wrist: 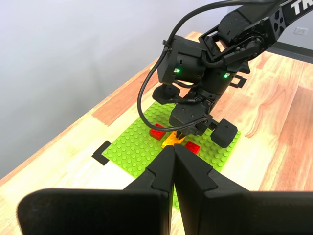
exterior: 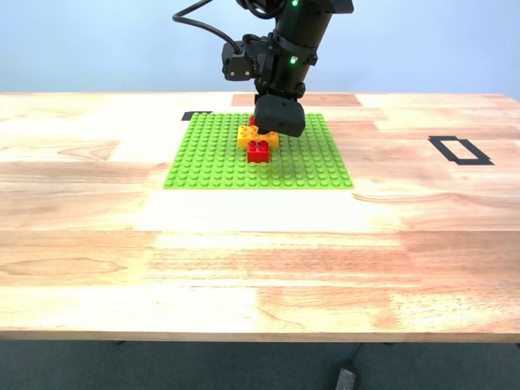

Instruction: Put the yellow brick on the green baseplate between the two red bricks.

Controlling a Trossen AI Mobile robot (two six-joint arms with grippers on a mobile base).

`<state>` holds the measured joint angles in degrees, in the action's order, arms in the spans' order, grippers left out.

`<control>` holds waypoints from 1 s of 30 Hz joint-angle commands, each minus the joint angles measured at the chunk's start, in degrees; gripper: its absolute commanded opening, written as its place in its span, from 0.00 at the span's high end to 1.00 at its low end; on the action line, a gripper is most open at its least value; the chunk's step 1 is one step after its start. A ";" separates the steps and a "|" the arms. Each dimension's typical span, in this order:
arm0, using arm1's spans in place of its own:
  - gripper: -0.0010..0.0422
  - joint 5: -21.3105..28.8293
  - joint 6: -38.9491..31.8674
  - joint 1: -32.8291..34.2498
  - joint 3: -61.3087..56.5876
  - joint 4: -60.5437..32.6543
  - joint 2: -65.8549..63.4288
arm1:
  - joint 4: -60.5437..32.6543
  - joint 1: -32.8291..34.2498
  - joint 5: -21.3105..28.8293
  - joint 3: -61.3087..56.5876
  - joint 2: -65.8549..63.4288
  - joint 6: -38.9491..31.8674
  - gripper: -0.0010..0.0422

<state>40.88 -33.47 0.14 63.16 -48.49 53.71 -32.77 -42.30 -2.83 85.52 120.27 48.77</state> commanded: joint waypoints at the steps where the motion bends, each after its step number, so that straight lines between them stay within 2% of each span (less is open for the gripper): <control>1: 0.98 0.02 0.00 0.00 0.02 0.02 0.00 | 0.35 -0.02 1.75 -1.42 0.33 1.07 0.95; 9: 0.98 0.04 0.02 -0.02 0.02 -0.04 0.00 | 2.27 0.00 1.57 -1.44 1.20 1.92 0.95; 16: 0.98 0.02 0.04 -0.02 0.02 -0.04 0.00 | -0.66 -0.09 1.09 1.81 4.11 -0.50 0.95; 24: 0.98 -0.44 0.04 -0.02 0.02 0.02 0.00 | -0.44 0.22 1.62 3.08 -3.34 -0.26 0.95; 30: 0.98 -0.42 0.04 -0.02 0.02 0.07 0.00 | 0.48 2.80 1.75 2.01 -11.13 -0.81 0.95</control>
<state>40.40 -33.43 0.14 63.16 -48.47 53.69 -32.71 -39.99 -0.58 87.77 110.67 48.34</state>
